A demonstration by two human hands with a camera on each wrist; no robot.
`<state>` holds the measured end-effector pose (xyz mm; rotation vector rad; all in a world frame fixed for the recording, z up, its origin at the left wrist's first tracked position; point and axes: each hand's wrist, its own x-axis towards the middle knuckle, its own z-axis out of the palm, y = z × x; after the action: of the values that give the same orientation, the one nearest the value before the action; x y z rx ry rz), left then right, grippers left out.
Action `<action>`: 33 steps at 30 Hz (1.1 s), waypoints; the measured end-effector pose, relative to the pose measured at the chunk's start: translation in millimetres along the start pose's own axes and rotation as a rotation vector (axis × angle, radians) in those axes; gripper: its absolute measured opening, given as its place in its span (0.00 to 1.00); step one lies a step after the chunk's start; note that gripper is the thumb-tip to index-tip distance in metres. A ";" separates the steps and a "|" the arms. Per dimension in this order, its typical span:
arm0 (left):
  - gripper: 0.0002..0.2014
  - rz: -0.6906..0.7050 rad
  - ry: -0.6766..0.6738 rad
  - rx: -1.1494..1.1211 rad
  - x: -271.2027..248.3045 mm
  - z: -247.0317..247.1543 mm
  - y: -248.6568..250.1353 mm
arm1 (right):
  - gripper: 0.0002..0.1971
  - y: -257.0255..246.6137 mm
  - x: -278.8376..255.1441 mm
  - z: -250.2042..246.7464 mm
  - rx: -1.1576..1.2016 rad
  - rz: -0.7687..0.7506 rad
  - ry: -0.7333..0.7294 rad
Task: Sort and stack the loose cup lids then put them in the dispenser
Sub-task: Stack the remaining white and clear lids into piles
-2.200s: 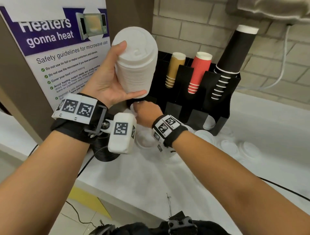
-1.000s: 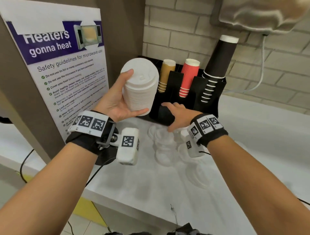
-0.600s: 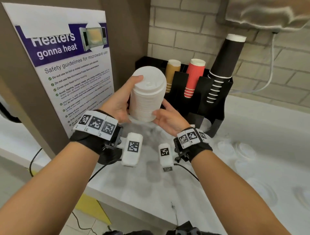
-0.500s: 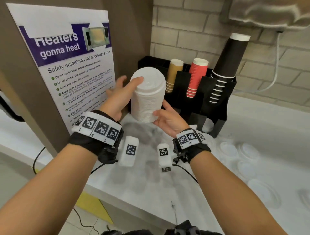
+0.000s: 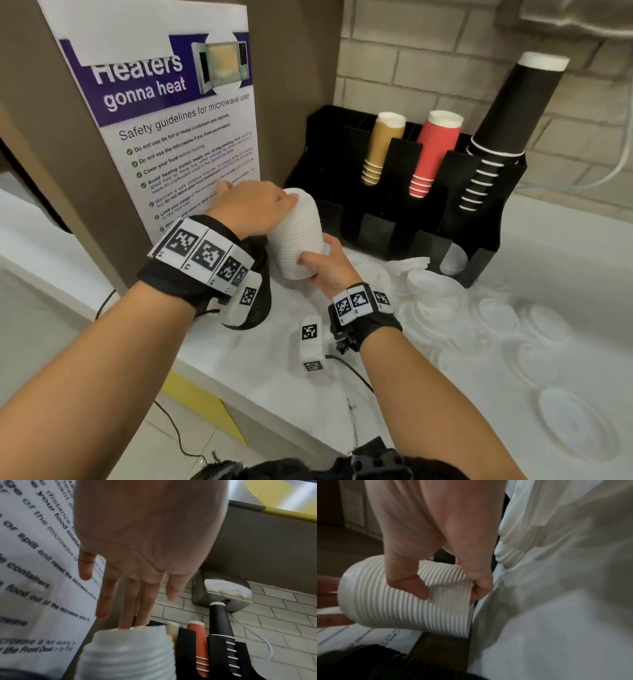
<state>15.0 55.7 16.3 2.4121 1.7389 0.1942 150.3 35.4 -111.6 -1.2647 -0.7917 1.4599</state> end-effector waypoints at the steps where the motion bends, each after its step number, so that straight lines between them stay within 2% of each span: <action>1: 0.26 -0.022 -0.046 0.013 1.4 0.7 1.1 | 0.44 1.6 1.6 1.2 -0.024 0.008 0.007; 5: 0.28 -0.069 -0.157 0.042 8.0 4.8 2.0 | 0.42 9.4 8.6 4.4 -0.115 0.030 0.021; 7: 0.29 -0.090 -0.165 0.030 10.8 6.0 -1.1 | 0.41 9.3 12.0 4.0 -0.191 0.035 0.021; 12: 0.29 -0.100 -0.183 0.049 14.8 8.8 -3.2 | 0.41 7.8 20.9 -2.4 -0.571 0.041 0.019; 15: 0.30 -0.114 -0.191 0.085 15.0 9.8 -3.3 | 0.39 8.7 22.2 -1.1 -0.686 0.026 0.025; 19: 0.30 -0.133 -0.176 0.068 14.3 7.0 -9.0 | 0.32 8.2 21.8 0.6 -0.691 0.011 -0.063; 25: 0.30 -0.113 -0.184 -0.066 10.8 4.2 -10.1 | 0.30 11.5 24.7 1.2 -0.717 0.025 -0.034; 33: 0.29 -0.125 -0.172 -0.088 10.3 5.2 -11.9 | 0.31 14.8 28.0 2.8 -0.663 0.029 -0.045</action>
<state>8.2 68.8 8.9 2.1800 1.7571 0.0446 145.3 58.3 -133.1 -1.7347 -1.3615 1.2903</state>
